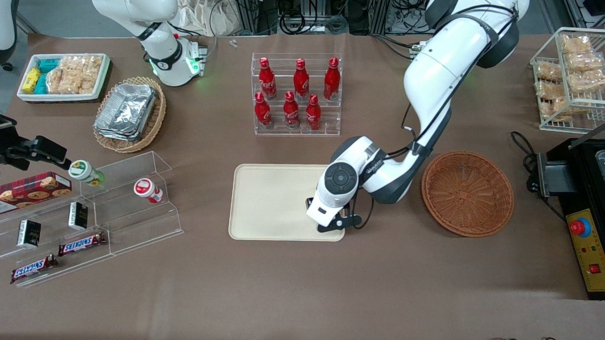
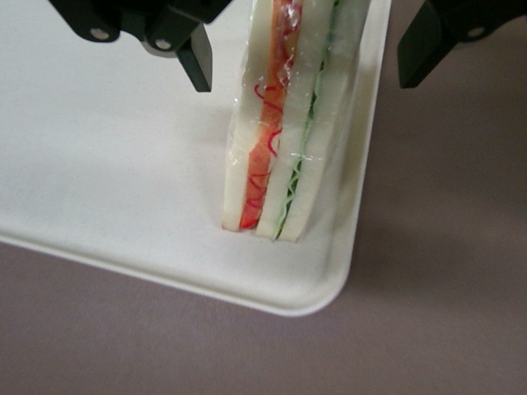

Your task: Place sandwich from basket to tray

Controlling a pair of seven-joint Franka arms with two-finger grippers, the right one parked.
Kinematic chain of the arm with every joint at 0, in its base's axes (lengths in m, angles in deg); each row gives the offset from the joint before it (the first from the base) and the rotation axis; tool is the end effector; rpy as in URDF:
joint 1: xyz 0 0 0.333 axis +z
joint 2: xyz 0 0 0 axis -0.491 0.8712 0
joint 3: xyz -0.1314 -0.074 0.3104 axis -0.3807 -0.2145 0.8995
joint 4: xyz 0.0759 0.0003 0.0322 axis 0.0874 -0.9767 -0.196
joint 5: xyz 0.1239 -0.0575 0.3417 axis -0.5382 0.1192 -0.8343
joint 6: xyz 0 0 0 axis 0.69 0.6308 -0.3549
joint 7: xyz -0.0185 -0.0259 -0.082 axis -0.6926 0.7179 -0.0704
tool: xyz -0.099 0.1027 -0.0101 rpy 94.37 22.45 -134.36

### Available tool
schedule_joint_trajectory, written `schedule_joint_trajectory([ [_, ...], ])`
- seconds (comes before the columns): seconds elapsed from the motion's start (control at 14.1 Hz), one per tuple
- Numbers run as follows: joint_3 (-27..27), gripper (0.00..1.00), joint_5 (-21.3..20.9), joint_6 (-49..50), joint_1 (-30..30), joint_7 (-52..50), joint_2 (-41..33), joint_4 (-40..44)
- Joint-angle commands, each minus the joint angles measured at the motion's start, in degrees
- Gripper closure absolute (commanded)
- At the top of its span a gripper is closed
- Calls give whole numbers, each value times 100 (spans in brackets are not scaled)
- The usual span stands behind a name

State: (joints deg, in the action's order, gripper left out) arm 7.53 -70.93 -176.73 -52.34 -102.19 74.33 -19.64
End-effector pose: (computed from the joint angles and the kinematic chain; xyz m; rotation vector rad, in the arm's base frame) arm 0.5917 -0.4373 0.2431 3.0853 0.3857 -0.1649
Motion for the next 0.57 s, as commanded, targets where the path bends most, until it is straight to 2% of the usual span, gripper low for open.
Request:
schedule_joint_trajectory([
  [0.0, 91, 0, -114, 526, 96, -80, -463, -16],
  [0.5, 162, 0, 26, 1310, 1035, -54, -1904, -174],
])
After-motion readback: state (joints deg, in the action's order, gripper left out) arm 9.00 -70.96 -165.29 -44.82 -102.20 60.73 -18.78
